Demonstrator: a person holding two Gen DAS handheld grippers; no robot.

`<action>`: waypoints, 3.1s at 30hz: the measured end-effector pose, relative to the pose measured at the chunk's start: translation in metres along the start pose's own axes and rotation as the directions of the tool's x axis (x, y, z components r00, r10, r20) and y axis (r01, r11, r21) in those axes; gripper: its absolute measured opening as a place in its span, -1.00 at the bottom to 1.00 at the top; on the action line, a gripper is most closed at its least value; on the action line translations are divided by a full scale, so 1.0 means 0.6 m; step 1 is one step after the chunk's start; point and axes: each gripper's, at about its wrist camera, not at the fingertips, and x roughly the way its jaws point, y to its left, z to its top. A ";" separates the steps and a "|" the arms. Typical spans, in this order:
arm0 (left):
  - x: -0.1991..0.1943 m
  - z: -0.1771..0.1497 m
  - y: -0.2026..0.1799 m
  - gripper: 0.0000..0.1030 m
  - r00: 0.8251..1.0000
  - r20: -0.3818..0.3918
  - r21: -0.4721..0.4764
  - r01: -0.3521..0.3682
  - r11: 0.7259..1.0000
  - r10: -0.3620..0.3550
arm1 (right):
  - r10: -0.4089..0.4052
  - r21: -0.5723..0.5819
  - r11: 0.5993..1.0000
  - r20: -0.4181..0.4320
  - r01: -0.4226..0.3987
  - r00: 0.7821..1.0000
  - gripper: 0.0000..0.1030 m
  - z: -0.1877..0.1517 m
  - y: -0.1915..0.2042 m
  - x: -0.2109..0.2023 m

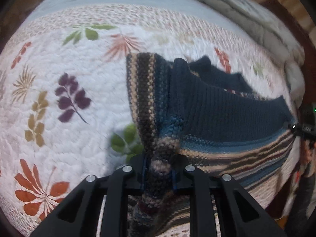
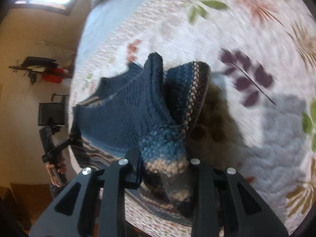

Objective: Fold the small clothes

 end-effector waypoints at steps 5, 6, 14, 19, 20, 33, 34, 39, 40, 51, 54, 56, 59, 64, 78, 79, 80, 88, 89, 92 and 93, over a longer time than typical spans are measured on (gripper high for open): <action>0.003 -0.017 -0.027 -0.50 0.993 0.050 0.033 -0.108 0.994 0.106 | -0.020 -0.067 0.997 0.031 0.023 0.999 -0.43 -0.007 0.001 0.004; 0.002 -0.017 -0.031 -0.32 0.988 0.057 0.038 -0.146 0.989 0.144 | -0.043 -0.093 0.995 0.042 0.047 0.998 -0.34 -0.006 0.008 0.007; -0.056 -0.032 -0.048 0.38 0.929 0.206 -0.002 -0.314 0.949 0.307 | -0.205 -0.129 0.963 0.227 0.239 0.952 0.25 -0.055 0.018 -0.067; -0.077 -0.057 -0.110 0.40 0.935 0.270 0.029 -0.248 0.968 0.231 | -0.206 -0.057 0.972 0.250 0.227 0.946 0.26 -0.139 -0.013 -0.119; -0.072 -0.059 -0.123 0.40 0.937 0.274 0.038 -0.235 0.971 0.216 | -0.205 -0.049 0.973 0.248 0.224 0.947 0.26 -0.157 -0.018 -0.120; 0.039 -0.100 -0.263 0.48 0.972 0.204 0.151 -0.147 0.978 0.114 | -0.138 -0.012 0.990 0.203 0.143 0.969 0.61 -0.270 -0.067 -0.079; 0.043 -0.102 -0.267 0.51 0.970 0.210 0.148 -0.154 0.977 0.121 | -0.124 -0.010 0.992 0.207 0.128 0.971 0.63 -0.260 -0.072 -0.077; 0.049 -0.104 -0.273 0.56 0.966 0.226 0.132 -0.158 0.979 0.126 | -0.049 0.039 0.998 0.141 0.044 0.989 0.67 -0.224 -0.104 -0.044; 0.052 -0.103 -0.272 0.56 0.966 0.225 0.131 -0.157 0.979 0.125 | -0.042 0.055 0.998 0.120 0.036 0.992 0.68 -0.223 -0.110 -0.030; 0.061 -0.105 -0.276 0.61 0.964 0.228 0.155 -0.171 0.973 0.134 | 0.018 0.032 0.999 0.063 -0.020 0.998 -0.61 -0.249 -0.081 -0.020; 0.060 -0.105 -0.276 0.62 0.964 0.228 0.156 -0.173 0.973 0.135 | 0.081 0.044 0.995 0.078 -0.085 0.994 -0.64 -0.262 -0.068 -0.057; 0.060 -0.105 -0.277 0.62 0.965 0.227 0.161 -0.173 0.972 0.134 | 0.077 0.042 0.996 0.087 -0.081 0.993 -0.65 -0.265 -0.063 -0.075; 0.067 -0.105 -0.276 0.64 0.963 0.226 0.163 -0.183 0.970 0.144 | 0.026 0.071 0.997 0.061 -0.031 0.998 -0.67 -0.265 -0.080 -0.067; 0.089 -0.111 -0.280 0.67 0.955 0.226 0.194 -0.236 0.952 0.190 | 0.017 0.183 0.983 -0.029 -0.012 0.999 -0.66 -0.267 -0.139 0.004; 0.068 -0.105 -0.317 0.70 0.968 0.230 0.194 -0.150 0.969 0.104 | -0.089 -0.005 0.996 0.092 0.090 0.992 0.04 -0.264 -0.070 -0.050; 0.069 -0.104 -0.328 0.70 0.968 0.233 0.207 -0.147 0.967 0.097 | -0.090 -0.012 0.996 0.103 0.092 0.991 0.06 -0.259 -0.066 -0.053; 0.069 -0.101 -0.338 0.70 0.966 0.238 0.218 -0.150 0.964 0.097 | -0.090 -0.018 0.995 0.115 0.093 0.989 0.15 -0.254 -0.064 -0.057; 0.092 -0.081 -0.406 0.70 0.973 0.226 0.259 -0.107 0.960 0.047 | -0.041 -0.074 0.996 0.145 0.052 0.989 0.35 -0.182 -0.058 -0.063; 0.096 -0.077 -0.411 0.70 0.973 0.227 0.263 -0.108 0.959 0.048 | -0.030 -0.074 0.996 0.145 0.041 0.989 0.38 -0.174 -0.063 -0.063; 0.115 -0.064 -0.420 0.71 0.972 0.223 0.266 -0.131 0.955 0.071 | 0.015 -0.065 0.998 0.134 -0.006 0.991 0.41 -0.152 -0.087 -0.060; 0.120 -0.060 -0.420 0.71 0.974 0.215 0.262 -0.127 0.957 0.070 | 0.037 -0.062 0.998 0.126 -0.029 0.991 0.45 -0.146 -0.093 -0.056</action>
